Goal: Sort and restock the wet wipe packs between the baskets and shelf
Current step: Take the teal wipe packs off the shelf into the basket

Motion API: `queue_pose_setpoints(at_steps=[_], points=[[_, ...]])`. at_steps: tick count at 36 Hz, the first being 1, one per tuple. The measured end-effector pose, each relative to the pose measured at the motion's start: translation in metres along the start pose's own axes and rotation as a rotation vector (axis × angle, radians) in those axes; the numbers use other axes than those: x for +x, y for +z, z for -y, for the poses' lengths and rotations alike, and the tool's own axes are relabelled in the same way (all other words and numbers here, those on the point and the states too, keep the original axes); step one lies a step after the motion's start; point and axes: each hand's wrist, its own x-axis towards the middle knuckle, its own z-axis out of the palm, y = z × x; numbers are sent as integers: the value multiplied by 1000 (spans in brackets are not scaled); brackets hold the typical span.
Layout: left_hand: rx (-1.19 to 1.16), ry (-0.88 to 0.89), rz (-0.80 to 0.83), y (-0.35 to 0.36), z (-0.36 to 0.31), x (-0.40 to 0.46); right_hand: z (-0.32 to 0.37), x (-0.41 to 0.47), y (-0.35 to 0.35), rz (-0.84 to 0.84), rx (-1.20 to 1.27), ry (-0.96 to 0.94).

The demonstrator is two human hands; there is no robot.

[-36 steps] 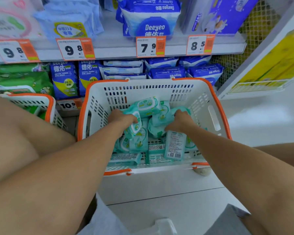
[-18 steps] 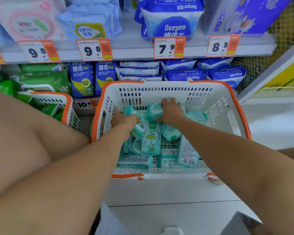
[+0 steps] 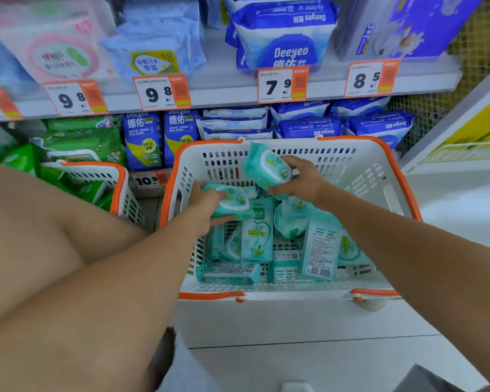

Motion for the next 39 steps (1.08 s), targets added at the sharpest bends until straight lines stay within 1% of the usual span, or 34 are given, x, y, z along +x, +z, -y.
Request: queue_pose_setpoints(at_steps=[1,2,4,5,6,8,9,10,11,12,13,15,16,17,18,19,20,22,23,25,26,28,30,32,34,37,39], points=[[-35,14,36,-1,-3,0,5,0,-3,34,28,-42],[-81,19,72,-2,-7,-1,11,2,-5,43,-14,-93],[-185,11,152,-6,-15,-9,21,7,-7,36,-271,-198],[-214,11,195,-8,-19,-11,25,9,-6,38,-365,-244],[-215,19,238,-9,-23,-12,29,9,-2,47,-409,-270],[-140,52,315,-9,-30,-14,40,6,11,61,-436,-325],[-56,89,315,-7,-32,-18,46,4,19,61,-442,-344],[31,131,276,-5,-33,-21,52,1,27,69,-436,-366],[77,159,218,-4,-33,-22,55,1,33,71,-407,-377],[82,174,153,-3,-32,-20,58,-1,38,75,-322,-368],[54,181,94,-3,-31,-19,59,-2,42,62,-181,-311],[-16,200,-45,-7,-29,-13,56,-5,47,-4,162,-59],[-36,222,-110,-9,-27,-10,50,-7,49,-27,222,70],[-46,252,-165,-12,-25,-7,41,-7,51,-27,117,157],[-35,290,-205,-14,-23,-4,32,-8,54,20,-67,209],[-11,328,-228,-15,-21,0,23,-10,59,106,-247,222],[15,359,-235,-16,-19,2,17,-14,67,208,-367,210],[69,423,-241,-16,-17,5,9,-19,88,398,-490,128],[92,460,-232,-15,-16,7,9,-23,101,465,-566,58],[148,534,-213,-15,-16,9,5,-23,126,531,-758,-82],[178,568,-213,-15,-17,9,2,-21,136,528,-848,-120],[238,650,-232,-16,-17,10,-6,-16,149,489,-1007,-131],[301,747,-276,-17,-17,10,-11,-10,151,387,-1155,-158],[343,804,-327,-20,-18,11,-17,1,144,246,-1271,-189],[367,833,-345,-23,-17,13,-24,13,131,192,-1262,-141],[370,844,-315,-27,-15,16,-39,28,107,185,-1074,20],[377,844,-284,-28,-14,17,-46,35,95,162,-1019,73]])
